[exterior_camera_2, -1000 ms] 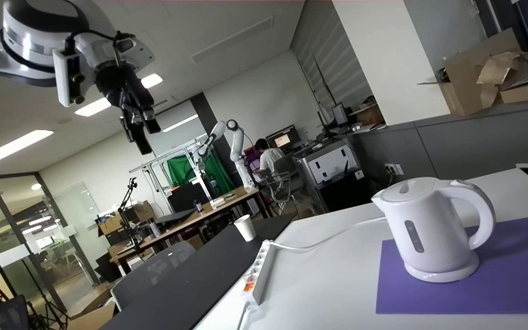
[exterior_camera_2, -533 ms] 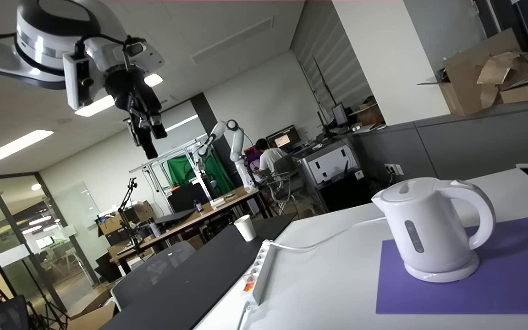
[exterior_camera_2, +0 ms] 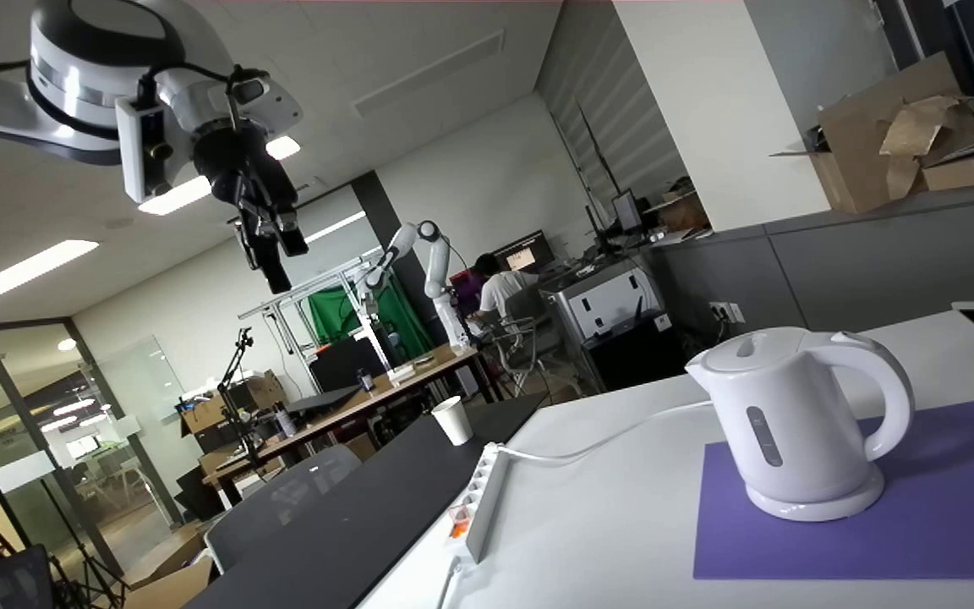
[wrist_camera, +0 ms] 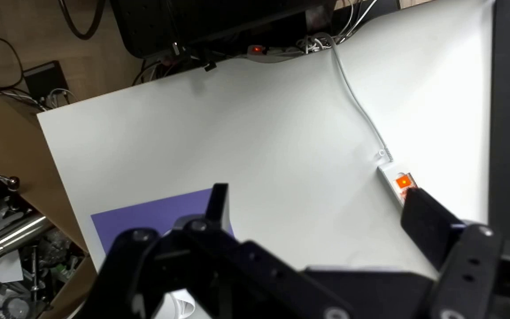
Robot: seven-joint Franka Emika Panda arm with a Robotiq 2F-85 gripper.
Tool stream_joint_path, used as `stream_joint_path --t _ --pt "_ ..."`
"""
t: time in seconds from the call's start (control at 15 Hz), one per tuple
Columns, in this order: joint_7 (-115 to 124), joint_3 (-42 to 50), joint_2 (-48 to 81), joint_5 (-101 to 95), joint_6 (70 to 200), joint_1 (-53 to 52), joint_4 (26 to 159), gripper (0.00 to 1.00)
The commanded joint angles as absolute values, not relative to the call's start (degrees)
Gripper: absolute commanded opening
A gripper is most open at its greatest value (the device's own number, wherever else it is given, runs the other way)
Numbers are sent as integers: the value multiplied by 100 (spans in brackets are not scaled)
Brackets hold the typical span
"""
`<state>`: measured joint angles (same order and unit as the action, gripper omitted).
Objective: Turn on the kettle
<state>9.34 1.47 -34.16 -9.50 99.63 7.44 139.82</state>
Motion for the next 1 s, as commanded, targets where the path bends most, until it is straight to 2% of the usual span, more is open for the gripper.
stream_joint_path --t 0.0,0.33,0.4,0.47,0.53,0.93 --pt "986 169 -3396 -1056 10109 778 13984 100" --pt "1247 546 -2894 -1632 11288 1396 13688 100" --pt "1296 654 -2735 -1722 11571 1552 13577 75" --pt "1326 772 -2542 -1802 11852 1716 13437 74" --pt "1389 867 -2354 -1857 12117 1863 13303 68" --pt "2013 1267 -1084 -2183 13297 2499 12336 25"
